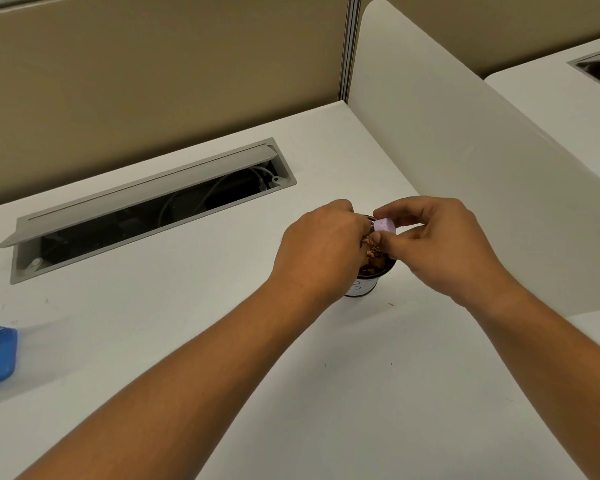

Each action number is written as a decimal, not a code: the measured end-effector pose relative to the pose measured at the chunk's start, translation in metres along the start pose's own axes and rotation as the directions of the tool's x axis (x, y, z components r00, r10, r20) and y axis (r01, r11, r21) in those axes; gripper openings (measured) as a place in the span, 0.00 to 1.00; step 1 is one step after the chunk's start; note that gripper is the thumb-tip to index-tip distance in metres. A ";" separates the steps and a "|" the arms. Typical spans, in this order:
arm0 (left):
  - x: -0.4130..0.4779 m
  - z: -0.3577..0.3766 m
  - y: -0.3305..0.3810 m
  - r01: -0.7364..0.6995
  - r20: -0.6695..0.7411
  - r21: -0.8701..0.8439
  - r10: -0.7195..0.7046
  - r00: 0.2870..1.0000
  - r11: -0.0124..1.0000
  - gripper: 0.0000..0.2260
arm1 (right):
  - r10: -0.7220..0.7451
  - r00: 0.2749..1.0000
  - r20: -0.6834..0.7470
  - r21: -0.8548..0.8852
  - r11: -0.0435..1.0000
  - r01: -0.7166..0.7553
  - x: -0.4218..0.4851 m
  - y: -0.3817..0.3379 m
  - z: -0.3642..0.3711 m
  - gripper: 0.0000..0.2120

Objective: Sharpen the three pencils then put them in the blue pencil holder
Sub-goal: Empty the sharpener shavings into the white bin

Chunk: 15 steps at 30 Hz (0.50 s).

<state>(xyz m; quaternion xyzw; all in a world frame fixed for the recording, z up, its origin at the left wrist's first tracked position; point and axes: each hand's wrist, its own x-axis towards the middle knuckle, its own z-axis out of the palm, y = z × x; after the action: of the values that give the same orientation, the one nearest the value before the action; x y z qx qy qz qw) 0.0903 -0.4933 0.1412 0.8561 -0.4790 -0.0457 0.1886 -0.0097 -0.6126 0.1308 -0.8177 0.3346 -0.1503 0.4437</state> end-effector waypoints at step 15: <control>-0.009 -0.008 -0.009 0.161 -0.015 -0.172 -0.166 0.986 0.972 0.09 | 0.008 1.000 0.016 -0.013 1.000 -0.008 -0.005 -0.004 0.000 0.05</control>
<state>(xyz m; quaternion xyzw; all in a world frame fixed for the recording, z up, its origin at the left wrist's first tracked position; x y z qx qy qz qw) 0.0947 -0.4799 0.1447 0.8740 -0.3983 -0.0895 0.2634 -0.0113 -0.6072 0.1345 -0.8204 0.3353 -0.1399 0.4415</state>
